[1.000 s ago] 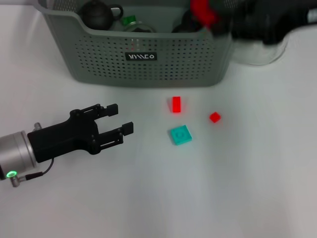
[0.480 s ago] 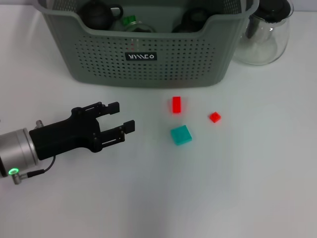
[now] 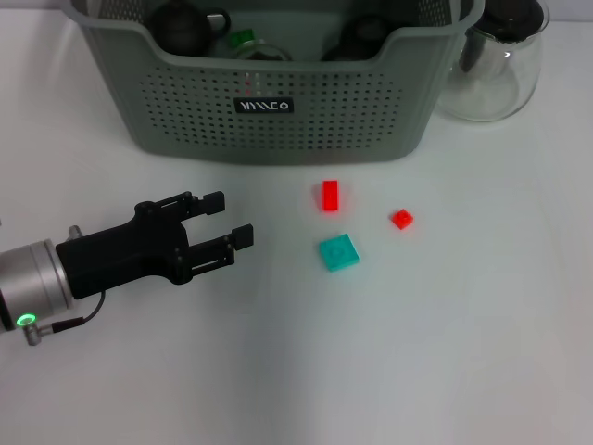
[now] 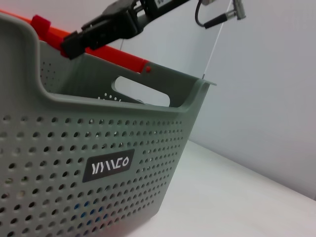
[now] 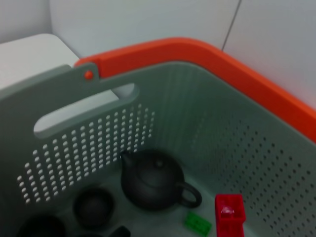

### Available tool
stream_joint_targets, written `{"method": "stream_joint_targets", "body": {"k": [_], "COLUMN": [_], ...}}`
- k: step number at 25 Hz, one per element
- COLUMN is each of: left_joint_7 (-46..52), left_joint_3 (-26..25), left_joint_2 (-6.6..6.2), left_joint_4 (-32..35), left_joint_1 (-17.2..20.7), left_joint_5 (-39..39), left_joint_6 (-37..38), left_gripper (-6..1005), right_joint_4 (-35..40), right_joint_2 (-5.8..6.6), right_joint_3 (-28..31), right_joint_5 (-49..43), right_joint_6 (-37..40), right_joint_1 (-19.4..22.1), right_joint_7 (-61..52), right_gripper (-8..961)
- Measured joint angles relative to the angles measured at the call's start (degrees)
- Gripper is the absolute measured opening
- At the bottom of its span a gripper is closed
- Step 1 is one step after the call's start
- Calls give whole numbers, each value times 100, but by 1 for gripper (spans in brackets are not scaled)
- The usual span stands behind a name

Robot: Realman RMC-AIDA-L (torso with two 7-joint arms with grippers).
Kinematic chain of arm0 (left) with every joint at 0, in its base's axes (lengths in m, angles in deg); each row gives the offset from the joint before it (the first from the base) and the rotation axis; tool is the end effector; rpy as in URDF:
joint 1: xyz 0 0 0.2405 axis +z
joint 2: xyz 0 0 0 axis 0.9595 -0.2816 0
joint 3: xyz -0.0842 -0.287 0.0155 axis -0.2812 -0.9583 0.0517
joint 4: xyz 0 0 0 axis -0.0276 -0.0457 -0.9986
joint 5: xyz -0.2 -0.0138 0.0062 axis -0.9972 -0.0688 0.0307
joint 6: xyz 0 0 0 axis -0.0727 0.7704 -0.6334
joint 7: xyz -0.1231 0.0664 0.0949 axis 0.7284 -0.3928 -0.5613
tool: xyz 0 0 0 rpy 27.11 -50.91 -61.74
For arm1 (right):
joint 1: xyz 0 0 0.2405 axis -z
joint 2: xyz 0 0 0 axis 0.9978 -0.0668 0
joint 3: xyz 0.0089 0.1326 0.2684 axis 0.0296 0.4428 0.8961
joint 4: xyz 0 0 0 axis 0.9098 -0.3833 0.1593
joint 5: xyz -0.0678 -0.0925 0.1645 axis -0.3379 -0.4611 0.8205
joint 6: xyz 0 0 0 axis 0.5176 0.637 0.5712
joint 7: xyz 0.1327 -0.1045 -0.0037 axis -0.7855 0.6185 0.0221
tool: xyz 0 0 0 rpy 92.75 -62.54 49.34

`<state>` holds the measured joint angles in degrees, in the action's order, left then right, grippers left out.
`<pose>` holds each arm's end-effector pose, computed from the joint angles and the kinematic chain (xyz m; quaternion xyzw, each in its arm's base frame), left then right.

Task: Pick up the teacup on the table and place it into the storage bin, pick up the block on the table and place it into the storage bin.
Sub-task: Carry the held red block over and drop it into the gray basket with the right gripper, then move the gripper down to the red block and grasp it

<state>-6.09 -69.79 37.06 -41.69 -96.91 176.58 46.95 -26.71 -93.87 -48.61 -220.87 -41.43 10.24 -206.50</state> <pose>-0.3204 0.2862 -0.0803 -0.8946 -0.2748 -0.3044 0.1776 0.0386 0.5266 -0.1030 -0.9336 0.1993 -0.0377 0.2955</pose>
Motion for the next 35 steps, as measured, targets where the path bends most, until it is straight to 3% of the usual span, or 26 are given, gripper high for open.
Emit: {"method": "stream_joint_targets", "body": {"k": [4, 9, 11, 16, 19, 23, 24, 30, 35], "left_joint_7": [0, 0, -2, -11, -18, -6, -4, -1, 0], "left_joint_3": [-2, -13, -20, -40, -42, -45, -44, -29, -8], "left_joint_2": [0, 0, 1, 0, 7, -1, -3, -9, 3], "left_joint_4": [0, 0, -1, 0, 0, 0, 0, 0, 0], "left_joint_1": [-2, 0, 14, 54, 40, 13, 11, 7, 6], "left_joint_5": [0, 0, 0, 0, 0, 0, 0, 0, 0], "left_joint_6": [-3, -4, -3, 8, -11, -16, -18, -90, -105], "left_gripper": [707, 707, 707, 708, 708, 708, 708, 708, 708], "right_joint_4": [-39, 474, 1109, 3738, 4795, 5796, 5963, 6199, 5894], "right_joint_2": [-4, -11, -11, 14, 52, 97, 119, 199, 35], "right_joint_3": [-120, -179, -184, -225, -139, 173, 305, 1027, 653], "right_joint_5": [12, 265, 572, 2680, 3789, 3964, 3929, 3107, 1411], "right_joint_6": [-16, 28, 88, 546, 1297, 2790, 3220, 5684, 5892], "right_joint_1": [86, 390, 740, 2499, 3425, 4327, 4481, 4641, 4400], "right_joint_7": [51, 55, 66, 899, 1484, 1615, 1625, 1600, 1416], "right_gripper": [204, 384, 438, 575, 665, 810, 794, 714, 695]}}
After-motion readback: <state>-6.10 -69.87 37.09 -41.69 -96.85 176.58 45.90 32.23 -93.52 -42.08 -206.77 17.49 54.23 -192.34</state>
